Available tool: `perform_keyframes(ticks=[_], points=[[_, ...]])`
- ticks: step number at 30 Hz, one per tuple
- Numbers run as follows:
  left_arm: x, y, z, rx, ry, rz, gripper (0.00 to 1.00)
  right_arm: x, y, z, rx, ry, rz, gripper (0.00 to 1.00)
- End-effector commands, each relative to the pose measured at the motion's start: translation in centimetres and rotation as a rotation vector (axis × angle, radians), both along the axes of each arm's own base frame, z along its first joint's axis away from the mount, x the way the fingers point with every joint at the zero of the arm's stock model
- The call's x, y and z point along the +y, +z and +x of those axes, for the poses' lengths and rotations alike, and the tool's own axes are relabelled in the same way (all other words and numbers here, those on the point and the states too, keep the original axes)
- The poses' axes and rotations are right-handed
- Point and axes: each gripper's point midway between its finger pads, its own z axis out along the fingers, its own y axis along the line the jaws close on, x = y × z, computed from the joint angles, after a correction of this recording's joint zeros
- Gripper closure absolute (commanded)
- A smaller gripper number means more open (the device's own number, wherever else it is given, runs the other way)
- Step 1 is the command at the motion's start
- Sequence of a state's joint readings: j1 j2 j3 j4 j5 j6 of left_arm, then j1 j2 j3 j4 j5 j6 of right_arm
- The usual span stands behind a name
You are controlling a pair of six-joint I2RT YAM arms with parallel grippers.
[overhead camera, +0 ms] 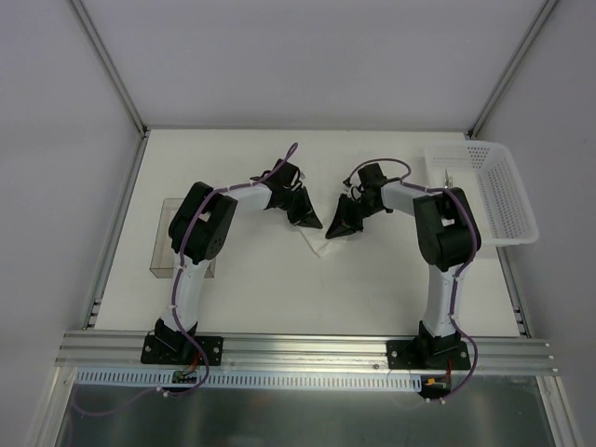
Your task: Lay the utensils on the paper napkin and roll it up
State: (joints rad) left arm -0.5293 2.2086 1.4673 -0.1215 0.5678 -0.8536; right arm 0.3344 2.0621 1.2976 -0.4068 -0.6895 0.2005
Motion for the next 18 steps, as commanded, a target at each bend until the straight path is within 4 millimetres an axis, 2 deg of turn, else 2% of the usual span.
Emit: perform_keyframes(ticks=[1,4,8,12,18], points=[[1.0,-2.9,-0.8,0.063,0.021,0.099,1.0,1.7,4.8,1.4,-0.17,0.043,0.125,0.89],[1.1,-3.1,-1.0,0.078,0.02,0.108,1.0,3.2,6.4,0.9,-0.225,0.097,0.169,0.88],[1.3,-3.4,-1.2,0.097,0.024,0.119,1.0,4.3,6.6,-0.2,-0.234,0.154,0.162,0.88],[1.3,-3.4,-1.3,0.108,0.026,0.12,1.0,3.5,4.6,-1.7,-0.152,0.169,0.09,0.89],[1.4,-3.4,-1.4,0.11,0.02,0.124,1.0,-0.2,0.7,-4.0,-0.041,0.163,-0.053,0.89]])
